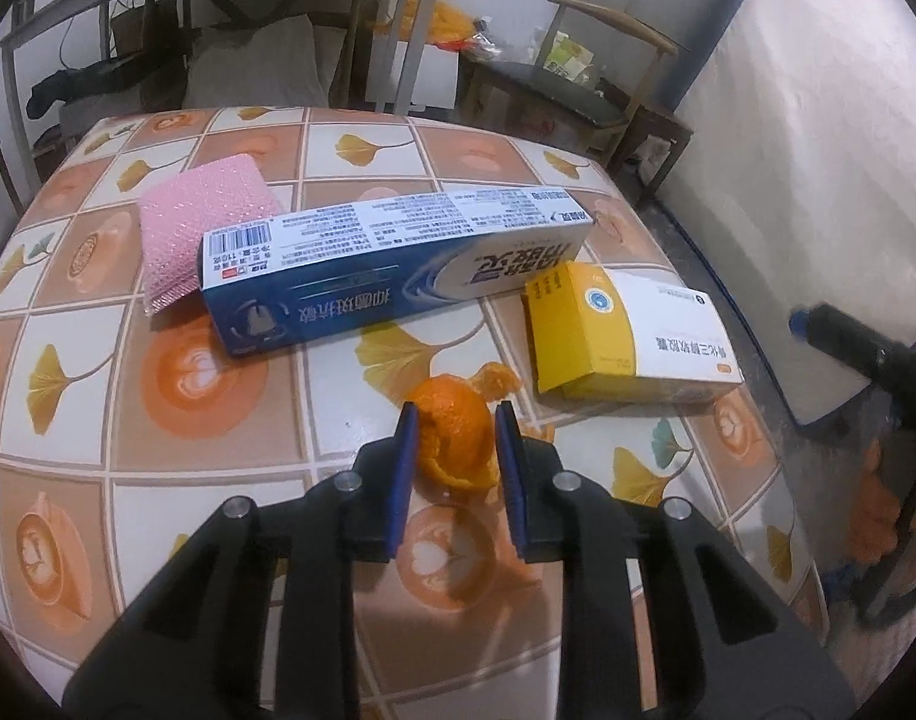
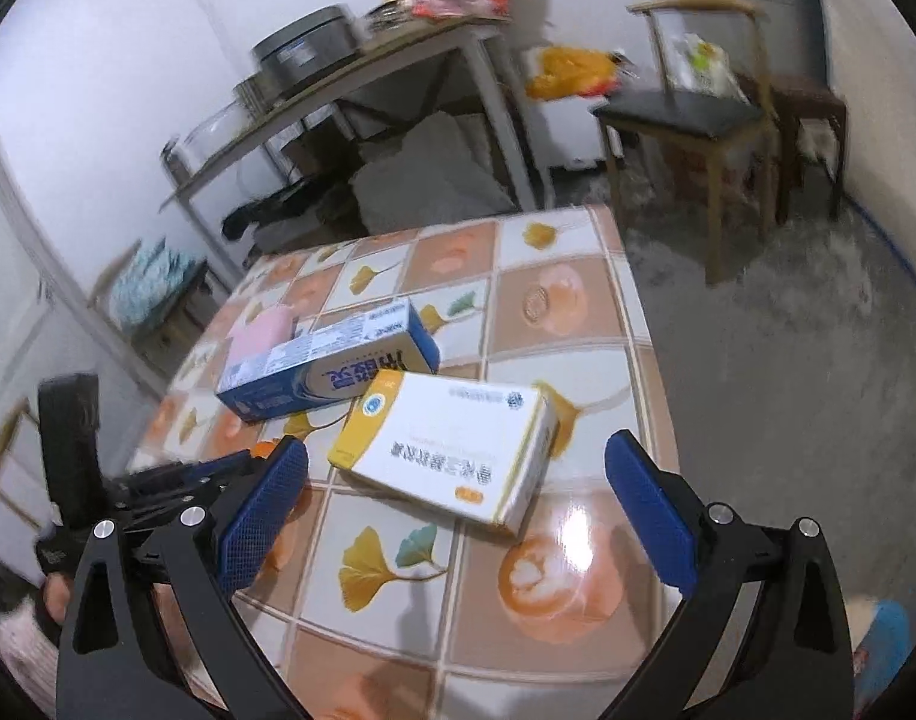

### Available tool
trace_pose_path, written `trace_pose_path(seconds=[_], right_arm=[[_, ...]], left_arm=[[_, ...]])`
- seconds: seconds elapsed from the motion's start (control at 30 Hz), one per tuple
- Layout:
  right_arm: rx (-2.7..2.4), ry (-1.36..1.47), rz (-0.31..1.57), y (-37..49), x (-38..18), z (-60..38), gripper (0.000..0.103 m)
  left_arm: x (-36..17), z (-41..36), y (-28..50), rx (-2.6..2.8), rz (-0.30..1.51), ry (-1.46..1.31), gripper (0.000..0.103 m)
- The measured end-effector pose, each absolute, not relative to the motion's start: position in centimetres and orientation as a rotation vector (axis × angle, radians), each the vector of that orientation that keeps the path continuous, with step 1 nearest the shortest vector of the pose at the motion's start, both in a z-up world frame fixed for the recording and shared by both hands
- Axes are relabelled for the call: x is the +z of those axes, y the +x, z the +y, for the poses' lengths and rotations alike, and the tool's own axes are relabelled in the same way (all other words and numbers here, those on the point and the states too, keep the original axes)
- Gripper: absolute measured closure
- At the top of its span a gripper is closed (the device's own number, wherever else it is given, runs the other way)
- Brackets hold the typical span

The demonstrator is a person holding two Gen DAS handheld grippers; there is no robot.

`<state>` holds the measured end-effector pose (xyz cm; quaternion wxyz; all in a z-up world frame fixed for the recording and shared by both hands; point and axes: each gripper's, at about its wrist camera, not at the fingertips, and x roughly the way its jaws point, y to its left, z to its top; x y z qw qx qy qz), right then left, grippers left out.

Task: Collect trash
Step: 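Grasp the orange peel with the left gripper while the right grasps the yellow medicine box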

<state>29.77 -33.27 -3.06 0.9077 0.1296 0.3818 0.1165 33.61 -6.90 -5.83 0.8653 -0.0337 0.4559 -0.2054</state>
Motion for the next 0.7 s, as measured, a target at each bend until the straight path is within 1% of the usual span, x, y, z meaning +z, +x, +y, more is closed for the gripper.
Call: trace_pose_path(seconds=[0.1,0.2,0.37,0.43,0.5,0.7], right_arm=[[0.318,0.099,0.809,31.8,-3.1,-31.8,0.007],[0.378,0.022,0.841,34.5,-3.8,-30.9,0.007],[0.462,0.069,0.938,38.4,-6.1,-30.8,0.007],[0.487,0.087,0.963,39.0,-6.9,-30.8,0.007],[0.507,0.11,0.988,39.4,-7.6,-30.7,0.007],[0.558,0.077,1.035,38.0,-8.1,-29.5,0.007]], left_arm=[[-6.1,-6.6,33.7,-0.423,0.959,-0.074,0.076],[-6.4,-6.4,34.0,-0.421,0.969,-0.102,0.076],[-7.5,-5.9,34.4,-0.445,1.007,-0.142,0.074],[-7.6,-6.0,34.2,-0.442,0.988,-0.123,0.075],[-7.6,-6.2,34.1,-0.448,0.987,-0.119,0.078],[-7.7,-6.0,34.1,-0.453,0.985,-0.145,0.081]])
